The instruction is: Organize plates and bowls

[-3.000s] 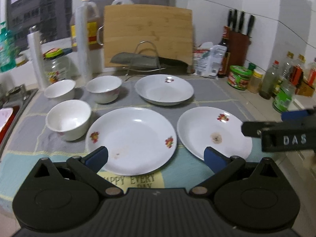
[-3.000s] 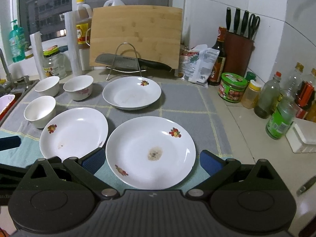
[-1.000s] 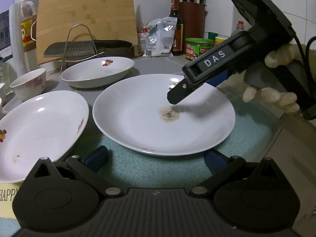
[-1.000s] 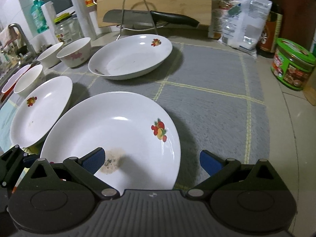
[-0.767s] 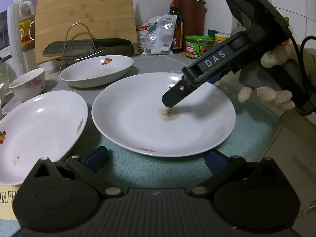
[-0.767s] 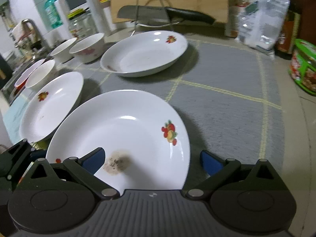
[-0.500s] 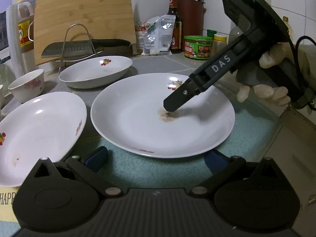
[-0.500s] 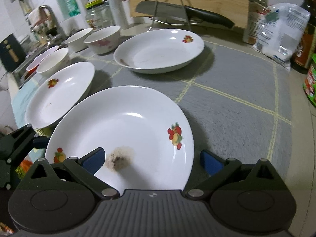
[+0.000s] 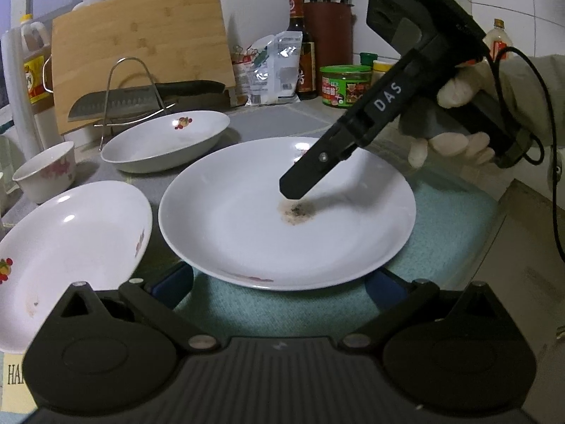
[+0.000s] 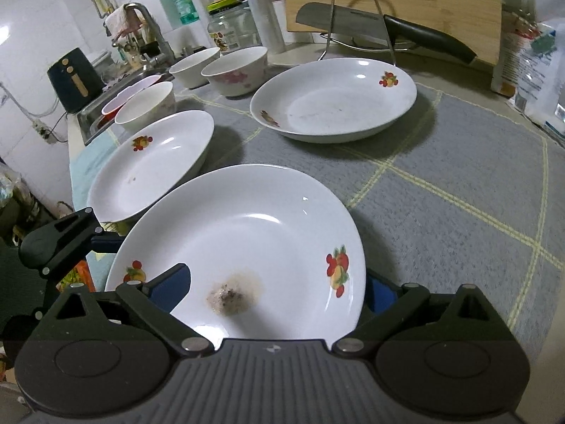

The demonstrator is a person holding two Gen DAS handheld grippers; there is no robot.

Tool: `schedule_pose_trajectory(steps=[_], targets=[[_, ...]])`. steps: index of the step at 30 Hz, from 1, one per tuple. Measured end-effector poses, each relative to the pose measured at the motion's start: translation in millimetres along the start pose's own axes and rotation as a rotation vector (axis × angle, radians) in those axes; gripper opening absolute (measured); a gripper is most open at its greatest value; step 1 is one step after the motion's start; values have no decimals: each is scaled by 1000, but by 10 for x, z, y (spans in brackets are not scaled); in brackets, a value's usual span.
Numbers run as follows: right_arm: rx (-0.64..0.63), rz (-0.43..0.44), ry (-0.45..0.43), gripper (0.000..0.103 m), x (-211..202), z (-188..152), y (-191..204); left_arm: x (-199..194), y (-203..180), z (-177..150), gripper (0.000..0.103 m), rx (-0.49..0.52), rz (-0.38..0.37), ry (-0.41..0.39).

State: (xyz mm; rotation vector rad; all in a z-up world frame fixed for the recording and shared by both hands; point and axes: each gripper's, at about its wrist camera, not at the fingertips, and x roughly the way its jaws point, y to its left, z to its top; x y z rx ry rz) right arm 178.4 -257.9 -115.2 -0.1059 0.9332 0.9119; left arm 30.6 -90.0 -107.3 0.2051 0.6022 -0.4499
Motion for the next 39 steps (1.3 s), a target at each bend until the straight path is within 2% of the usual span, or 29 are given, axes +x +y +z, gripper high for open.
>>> schedule_pose_trajectory(steps=[9,23,32,39], targets=[[21,3,5,93,-20,16,-23,-14,-7,37,103,13,-6,13],[18,-36,-15,93,-111,0,3,-1,12,146,102,24,-12,46],[16,-67,-43,93,-278,11,-90,55,-8,328,102,11,-22,26],[21,-89,-67,93,-405,10,-285,285,-21,537,102,36,-14,24]])
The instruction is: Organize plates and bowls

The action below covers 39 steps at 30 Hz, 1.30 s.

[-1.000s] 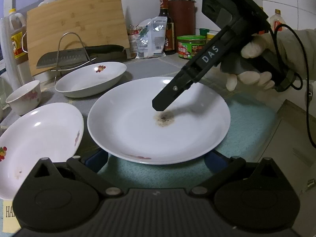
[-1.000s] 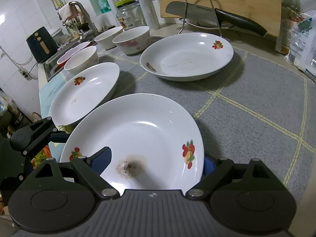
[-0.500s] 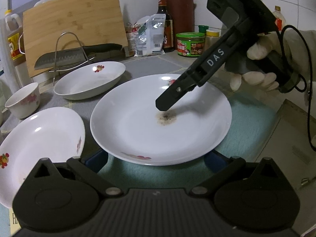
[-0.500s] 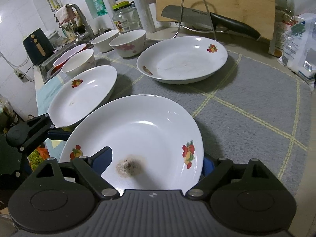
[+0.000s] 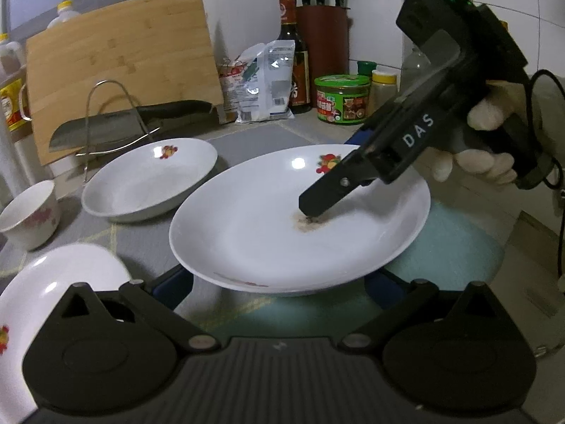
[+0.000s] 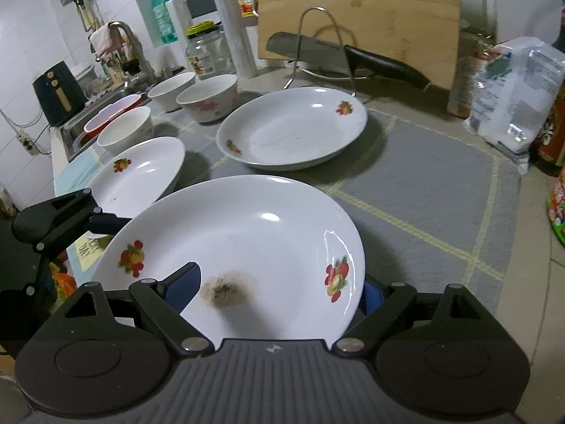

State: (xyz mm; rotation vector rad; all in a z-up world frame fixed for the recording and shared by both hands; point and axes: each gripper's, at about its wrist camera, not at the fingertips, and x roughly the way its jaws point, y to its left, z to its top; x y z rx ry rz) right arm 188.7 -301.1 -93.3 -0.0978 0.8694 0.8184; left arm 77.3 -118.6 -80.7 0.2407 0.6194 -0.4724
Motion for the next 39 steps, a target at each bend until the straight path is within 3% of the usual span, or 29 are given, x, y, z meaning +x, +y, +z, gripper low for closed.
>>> schedule_pose_trajectory(steps=[21,39], targets=[[24,-87,-65,93,-150,58,-492,506,-147,328,102,59,-37,25],[58,-152,-68,93,-110,8,-816,934,-242,486,102,77,-63,84]])
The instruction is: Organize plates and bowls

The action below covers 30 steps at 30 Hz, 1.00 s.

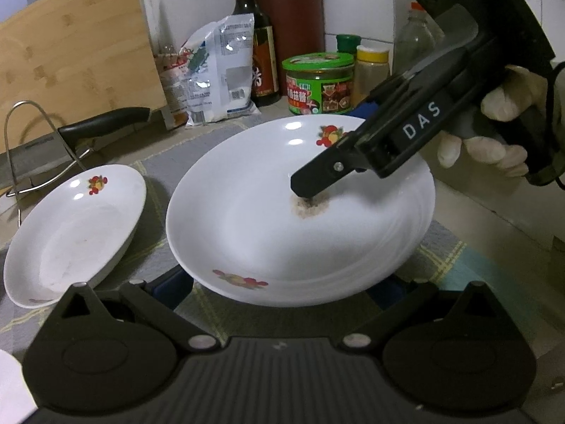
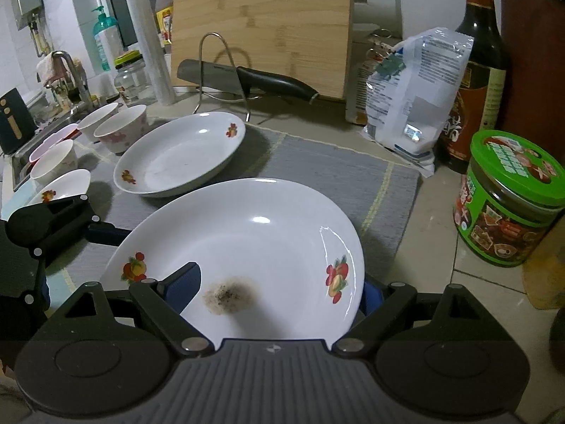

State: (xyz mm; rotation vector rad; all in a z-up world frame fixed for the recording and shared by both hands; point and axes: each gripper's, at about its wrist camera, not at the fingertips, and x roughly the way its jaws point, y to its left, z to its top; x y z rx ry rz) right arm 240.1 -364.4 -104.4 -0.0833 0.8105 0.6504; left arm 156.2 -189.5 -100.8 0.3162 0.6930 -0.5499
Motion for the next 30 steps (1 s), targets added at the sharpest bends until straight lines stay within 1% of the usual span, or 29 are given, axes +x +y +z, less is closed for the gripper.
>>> schedule_pose_trajectory(steps=[5,8,14,16,18,19,24,28,30], targets=[[11,-9,5,93,55,-9,-54,61,2,22,102,-10,2,12],[13,-11,3,93,79,-17,-78,91,-16,42,102,8,15,14],[27,-19,21,94,120,-31,-100,93,-41,44,102,23,17,7],[36,-21,28,95,127,-39,-106,81,-57,45,102,34,21,5],[30,-35,17,102,97,-46,-90,61,-81,38,102,46,23,7],[24,-38,11,103,77,-41,-77,44,-86,29,102,46,25,8],[10,-67,-9,103,-46,15,-8,-70,-54,-2,102,18,48,2],[-6,-89,-26,103,-160,61,101,-206,6,-46,102,-35,91,-2],[-15,-87,-32,103,-206,84,174,-289,23,-74,102,-56,130,-7]])
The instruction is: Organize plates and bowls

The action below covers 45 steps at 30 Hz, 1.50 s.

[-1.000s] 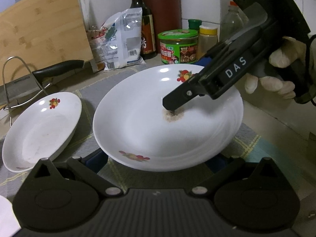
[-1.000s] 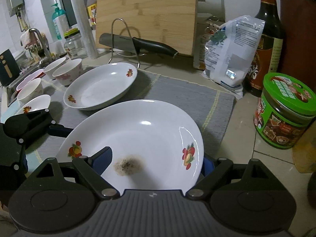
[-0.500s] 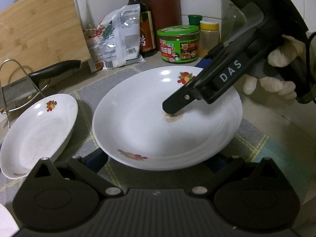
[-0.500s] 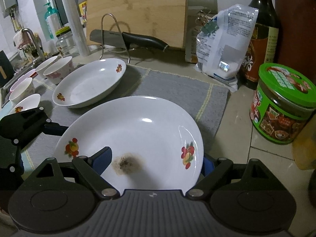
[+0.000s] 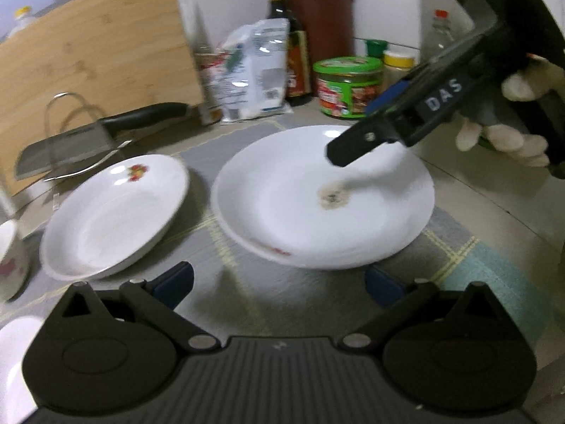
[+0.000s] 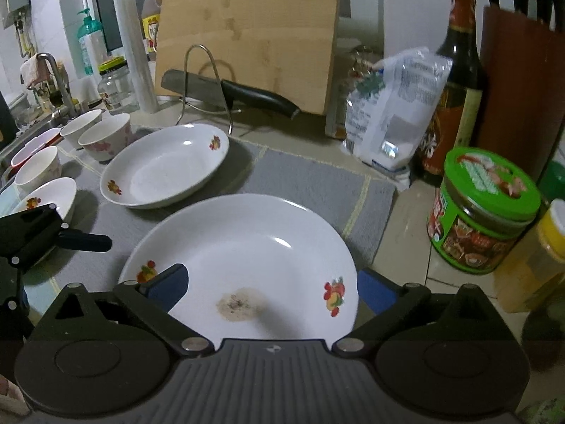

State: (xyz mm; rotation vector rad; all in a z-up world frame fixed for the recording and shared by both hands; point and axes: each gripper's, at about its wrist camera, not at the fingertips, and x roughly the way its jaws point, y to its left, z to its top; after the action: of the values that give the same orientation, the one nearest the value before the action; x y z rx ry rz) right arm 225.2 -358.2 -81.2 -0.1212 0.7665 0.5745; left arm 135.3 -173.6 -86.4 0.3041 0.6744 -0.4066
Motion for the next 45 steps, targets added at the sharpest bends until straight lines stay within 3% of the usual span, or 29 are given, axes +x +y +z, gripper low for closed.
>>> schedule_pose_trajectory(steps=[3,10,14,18,23,29,36,40,45], targets=[[-16,17,-10,103,-56,46,143,-151,76,-30,102,-48,72,-23],[-82,91,-20,103,-84,199,581,-582,559,-125,102,-300,185,-26],[-113,168,-41,103,-25,311,833,-912,889,-256,102,-406,301,-32],[-139,233,-46,103,64,387,1083,-1180,1068,-428,102,-460,415,-22],[-150,270,-36,103,177,433,1394,-1354,1128,-658,102,-497,495,-16],[-111,279,-1,103,305,373,1642,-1370,1139,-940,102,-501,482,7],[-118,252,30,103,358,299,1874,-1360,1125,-1150,102,-411,399,46],[-80,254,60,103,477,289,1976,-1311,1174,-1289,103,-403,351,84],[-59,257,116,103,657,269,2146,-1289,1259,-1368,102,-401,262,77]])
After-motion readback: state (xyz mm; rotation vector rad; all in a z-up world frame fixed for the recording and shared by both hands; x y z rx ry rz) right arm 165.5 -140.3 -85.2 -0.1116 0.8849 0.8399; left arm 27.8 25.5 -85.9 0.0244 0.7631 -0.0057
